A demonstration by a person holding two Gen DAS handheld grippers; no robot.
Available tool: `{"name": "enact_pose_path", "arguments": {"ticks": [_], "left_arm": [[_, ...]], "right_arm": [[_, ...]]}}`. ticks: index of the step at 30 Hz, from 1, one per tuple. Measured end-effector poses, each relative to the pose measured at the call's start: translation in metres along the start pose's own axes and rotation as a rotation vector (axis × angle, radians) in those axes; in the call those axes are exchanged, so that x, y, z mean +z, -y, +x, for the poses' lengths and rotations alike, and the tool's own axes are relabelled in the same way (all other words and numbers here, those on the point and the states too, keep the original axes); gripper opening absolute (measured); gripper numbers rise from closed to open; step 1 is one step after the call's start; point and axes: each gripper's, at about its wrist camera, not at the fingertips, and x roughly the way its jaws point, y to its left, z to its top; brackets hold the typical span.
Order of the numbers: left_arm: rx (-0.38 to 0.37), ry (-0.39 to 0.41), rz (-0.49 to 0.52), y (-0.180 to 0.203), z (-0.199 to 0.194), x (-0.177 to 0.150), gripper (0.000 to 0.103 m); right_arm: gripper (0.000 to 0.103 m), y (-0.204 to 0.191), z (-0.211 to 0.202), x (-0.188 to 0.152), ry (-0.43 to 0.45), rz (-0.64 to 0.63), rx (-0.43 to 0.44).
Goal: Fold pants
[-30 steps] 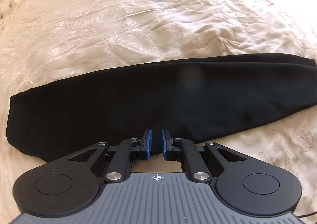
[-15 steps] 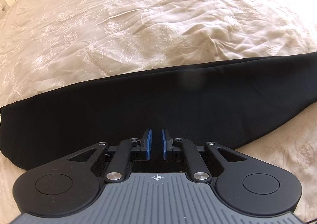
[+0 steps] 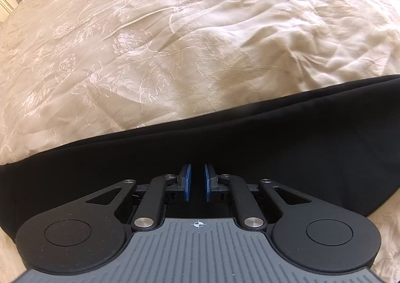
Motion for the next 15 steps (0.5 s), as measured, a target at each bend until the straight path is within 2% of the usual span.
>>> {"name": "enact_pose_path", "arguments": {"ticks": [3, 7, 10, 15], "left_arm": [[-0.021, -0.006, -0.01, -0.012, 0.007, 0.014, 0.011], [-0.022, 0.041, -0.116, -0.036, -0.014, 0.019, 0.011], [-0.025, 0.048, -0.204, -0.058, -0.031, 0.006, 0.011], [0.002, 0.005, -0.349, -0.098, -0.045, -0.032, 0.011]], "right_arm": [[0.033, -0.039, -0.004, 0.007, 0.009, -0.115, 0.104], [0.034, -0.109, 0.0, 0.016, 0.025, -0.332, 0.275], [0.034, -0.164, 0.007, 0.022, 0.031, -0.466, 0.405], [0.034, -0.244, 0.023, 0.03, 0.038, -0.675, 0.584]]}}
